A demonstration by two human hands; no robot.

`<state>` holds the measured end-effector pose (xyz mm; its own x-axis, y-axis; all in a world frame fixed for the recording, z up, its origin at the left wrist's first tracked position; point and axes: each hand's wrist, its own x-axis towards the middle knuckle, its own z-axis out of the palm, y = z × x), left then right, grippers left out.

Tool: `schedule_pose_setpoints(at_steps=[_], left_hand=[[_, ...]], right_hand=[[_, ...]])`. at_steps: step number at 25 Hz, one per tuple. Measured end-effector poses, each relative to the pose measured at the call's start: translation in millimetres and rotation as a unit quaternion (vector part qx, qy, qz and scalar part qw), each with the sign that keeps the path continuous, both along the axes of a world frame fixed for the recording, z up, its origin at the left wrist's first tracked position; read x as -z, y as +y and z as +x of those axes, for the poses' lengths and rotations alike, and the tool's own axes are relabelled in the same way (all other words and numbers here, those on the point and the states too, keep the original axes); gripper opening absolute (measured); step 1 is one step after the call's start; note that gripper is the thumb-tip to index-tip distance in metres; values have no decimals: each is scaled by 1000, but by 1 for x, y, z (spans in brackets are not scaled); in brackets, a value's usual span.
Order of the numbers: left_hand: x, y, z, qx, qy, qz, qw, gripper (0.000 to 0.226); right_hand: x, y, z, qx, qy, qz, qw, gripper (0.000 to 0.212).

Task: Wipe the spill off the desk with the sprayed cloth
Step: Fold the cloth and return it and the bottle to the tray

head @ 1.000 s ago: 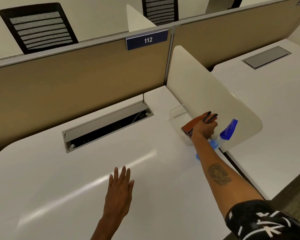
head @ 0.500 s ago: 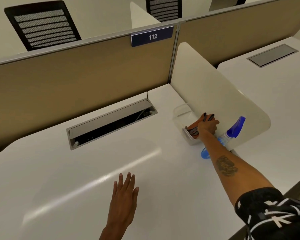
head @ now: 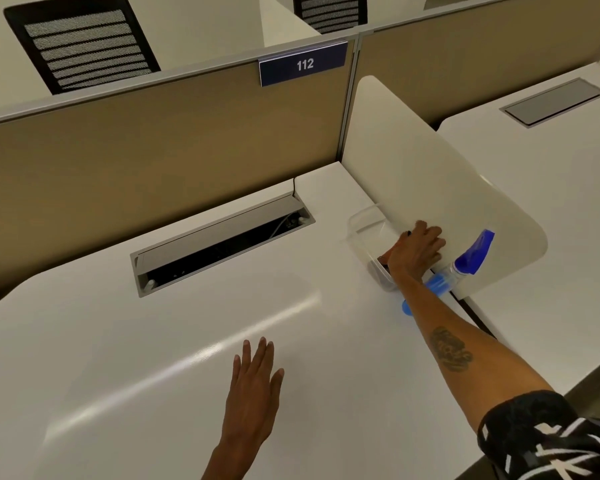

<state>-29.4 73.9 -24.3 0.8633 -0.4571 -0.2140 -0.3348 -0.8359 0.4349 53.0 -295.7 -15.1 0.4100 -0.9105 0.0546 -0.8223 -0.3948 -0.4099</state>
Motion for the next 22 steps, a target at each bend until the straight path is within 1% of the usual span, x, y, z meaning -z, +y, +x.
schedule_pose_setpoints(at_steps=[2,3,4,7,8,11,12,13,15,16,17,18,19,20,21,22], left_hand=[[2,-4,-1,10,-3,4,1000,55],[3,-6,-2,14,-3,3,1000,55],[3,-8,-3,16,0,0,1000,54],[6,-10,-2,14,11,-8,1000,54],[8,-10,-1,16,8,0,1000,55],[7,-11,3,23,-10,53,998,60],[6,-11,4,27,-16,66,997,67],[5,-12,5,30,-21,72,997,79],[3,-13,5,37,-25,81,996,99],[2,-14,5,38,-27,85,995,103],[1,-14,5,37,-28,88,995,104],[-1,-15,4,38,-29,91,995,103],[-3,-15,2,40,-29,93,994,101],[-6,-14,0,40,-28,92,995,98],[-7,-14,-2,40,-26,91,995,94],[-9,-13,-5,42,-25,93,994,91]], right_hand=[[8,-6,0,-123,51,-11,991,38],[13,-8,-2,-168,83,-8,982,37],[16,-10,-4,-184,106,3,977,37],[21,-10,-7,-138,118,64,981,46],[21,-8,-7,-124,116,87,982,50],[22,-10,-9,-96,80,126,984,47],[18,-9,-9,-85,64,145,984,46],[17,-9,-10,-90,66,158,981,42],[14,-10,-15,-81,21,186,979,34],[14,-7,-17,-98,27,187,977,32],[12,-3,-17,-112,53,186,975,31],[13,-1,-20,-128,58,173,975,30],[10,4,-23,-110,14,179,978,28],[6,12,-26,-71,-69,212,972,26],[1,19,-32,-49,-135,209,967,25],[-2,27,-37,-47,-141,179,972,26]])
